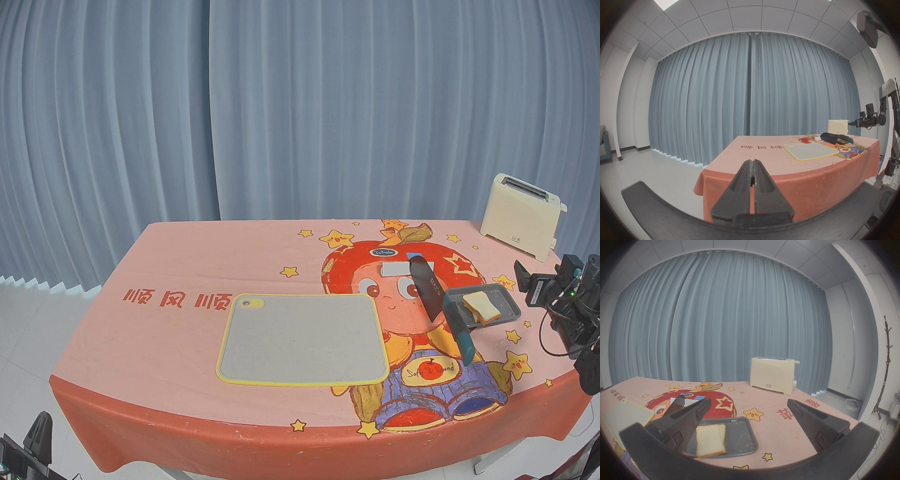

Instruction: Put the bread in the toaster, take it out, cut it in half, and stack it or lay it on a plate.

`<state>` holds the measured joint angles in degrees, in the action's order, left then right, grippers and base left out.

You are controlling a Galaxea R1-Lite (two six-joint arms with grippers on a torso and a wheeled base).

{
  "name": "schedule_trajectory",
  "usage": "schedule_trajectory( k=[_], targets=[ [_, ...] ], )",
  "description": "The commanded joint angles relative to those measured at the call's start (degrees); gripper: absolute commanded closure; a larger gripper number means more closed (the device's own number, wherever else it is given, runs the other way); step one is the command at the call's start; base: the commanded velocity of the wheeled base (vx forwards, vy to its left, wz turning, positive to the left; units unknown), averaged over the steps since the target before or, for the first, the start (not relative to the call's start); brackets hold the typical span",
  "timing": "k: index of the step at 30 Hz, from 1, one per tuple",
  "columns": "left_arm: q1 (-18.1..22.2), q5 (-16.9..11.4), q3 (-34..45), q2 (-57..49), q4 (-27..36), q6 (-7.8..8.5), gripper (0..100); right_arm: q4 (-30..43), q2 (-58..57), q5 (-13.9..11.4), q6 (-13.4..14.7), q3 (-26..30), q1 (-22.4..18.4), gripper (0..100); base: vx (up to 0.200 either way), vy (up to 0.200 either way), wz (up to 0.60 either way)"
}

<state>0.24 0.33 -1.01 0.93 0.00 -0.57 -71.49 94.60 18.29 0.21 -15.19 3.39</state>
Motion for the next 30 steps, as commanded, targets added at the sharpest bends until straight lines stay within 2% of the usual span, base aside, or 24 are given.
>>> schedule_trajectory(
  k=[1, 9, 17, 20, 25, 30],
  targets=[
    [-0.07, 0.02, 1.01, -0.14, -0.09, 0.05, 100, 0.03, -3.81, 0.08, -1.35, 1.04, -0.40, 0, 0.000, 0.000, 0.00],
    [0.02, 0.02, 1.01, -0.14, -0.09, 0.05, 100, 0.21, -7.76, 0.00, -3.11, 0.25, -1.46, 0, 0.000, 0.000, 0.00],
    [0.02, 0.02, 1.01, -0.14, -0.09, 0.05, 100, 1.09, -17.61, -0.09, -3.72, 3.76, -1.46, 0, 0.000, 0.000, 0.00],
    [-0.07, 0.02, 1.01, -0.14, -0.09, 0.05, 100, 1.17, -20.07, -1.15, -4.60, 5.35, -1.72, 0, 0.000, 0.000, 0.00],
    [0.02, 0.02, 1.01, -0.14, -0.09, 0.05, 100, 1.26, -23.06, -4.31, -4.78, 6.22, -4.53, 0, 0.000, 0.000, 0.00],
    [0.02, 0.02, 1.01, -0.14, -0.09, 0.05, 100, 1.79, -26.75, -5.45, -4.87, 7.28, -5.85, 0, 0.000, 0.000, 0.00]
  ],
)
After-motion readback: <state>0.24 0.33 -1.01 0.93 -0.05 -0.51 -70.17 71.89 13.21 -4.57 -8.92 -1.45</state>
